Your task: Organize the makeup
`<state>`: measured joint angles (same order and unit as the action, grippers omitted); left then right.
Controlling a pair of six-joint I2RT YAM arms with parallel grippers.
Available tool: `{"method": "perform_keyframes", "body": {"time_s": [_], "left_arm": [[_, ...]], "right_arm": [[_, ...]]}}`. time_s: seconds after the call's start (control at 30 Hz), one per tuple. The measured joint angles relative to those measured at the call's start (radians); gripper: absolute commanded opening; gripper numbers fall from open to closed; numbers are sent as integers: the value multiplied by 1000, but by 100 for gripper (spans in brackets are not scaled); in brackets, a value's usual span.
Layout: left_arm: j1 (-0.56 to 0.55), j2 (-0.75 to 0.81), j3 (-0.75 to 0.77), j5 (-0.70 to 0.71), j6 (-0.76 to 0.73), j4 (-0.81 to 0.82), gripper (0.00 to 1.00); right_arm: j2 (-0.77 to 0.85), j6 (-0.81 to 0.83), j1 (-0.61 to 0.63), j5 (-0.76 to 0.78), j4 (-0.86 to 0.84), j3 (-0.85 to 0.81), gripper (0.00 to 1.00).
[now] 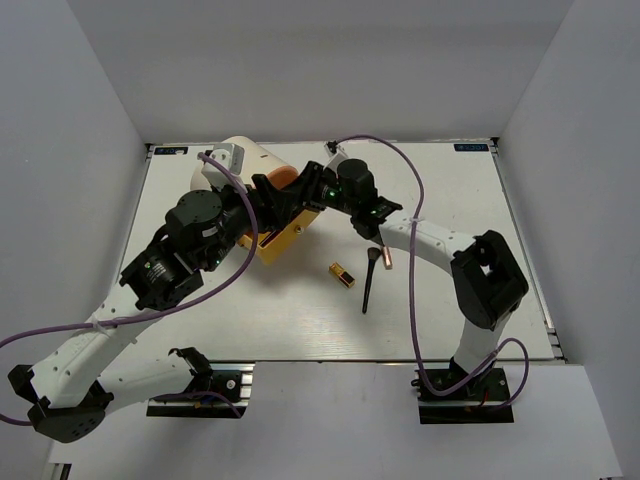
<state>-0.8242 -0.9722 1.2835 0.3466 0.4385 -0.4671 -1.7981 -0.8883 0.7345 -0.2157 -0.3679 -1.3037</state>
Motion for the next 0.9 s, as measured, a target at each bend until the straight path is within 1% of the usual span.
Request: {"method": "perform_keyframes", "body": {"time_s": [0.13, 0.17, 0.23, 0.27, 0.3, 0.33, 0.37, 0.4, 0.43, 0.47, 0.53, 0.57, 0.6, 0.63, 0.67, 0.7, 0.73, 0.77, 0.8, 0.87, 0.9], "left_arm": [[0, -2, 0, -13, 0, 0, 72], [0, -5, 0, -21, 0, 0, 72], [0, -24, 6, -38, 0, -6, 71], [0, -41, 14, -49, 0, -7, 70], [0, -64, 24, -67, 1, -8, 68], [0, -90, 31, -84, 3, -7, 60], [0, -119, 37, -105, 6, -5, 55], [-1, -151, 40, -129, 6, -1, 50], [-3, -182, 41, -157, 8, 1, 35], [-5, -215, 40, -183, 13, 1, 29], [-9, -277, 39, -237, 13, 6, 21], [-13, -316, 39, -270, 11, 6, 16], [-16, -349, 40, -293, 10, 13, 16], [-22, -387, 40, -321, 6, 22, 16], [-29, -430, 41, -344, 3, 29, 22], [-35, -475, 43, -369, -1, 37, 29], [-43, -520, 45, -391, -6, 42, 37], [-51, -563, 48, -407, -15, 43, 58], [-58, -610, 55, -425, -22, 45, 62], [-74, -707, 75, -456, -23, 48, 68], [-81, -757, 90, -469, -25, 47, 69]], "right_arm": [[36, 58, -25, 1, -6, 0, 51], [47, 76, -36, 1, -9, 0, 46], [74, 124, -63, 1, -11, 1, 40], [90, 156, -80, 4, -12, 1, 36], [108, 190, -97, 9, -9, 1, 19], [126, 226, -116, 22, -7, 5, 7], [152, 257, -135, 38, -2, 16, 0], [177, 289, -157, 55, 3, 30, 0], [203, 322, -182, 77, 18, 45, 0], [224, 353, -209, 100, 38, 55, 0], [254, 415, -269, 124, 85, 72, 0], [267, 456, -305, 127, 117, 84, 4], [278, 493, -338, 129, 148, 100, 9], [287, 529, -371, 131, 187, 115, 13], [293, 563, -405, 128, 232, 130, 18], [295, 593, -434, 122, 277, 143, 18], [295, 618, -463, 108, 325, 154, 21], [294, 639, -491, 89, 380, 161, 22], [292, 657, -515, 70, 429, 165, 21], [279, 679, -565, 21, 510, 165, 19], [267, 689, -594, -10, 553, 164, 18]]}}
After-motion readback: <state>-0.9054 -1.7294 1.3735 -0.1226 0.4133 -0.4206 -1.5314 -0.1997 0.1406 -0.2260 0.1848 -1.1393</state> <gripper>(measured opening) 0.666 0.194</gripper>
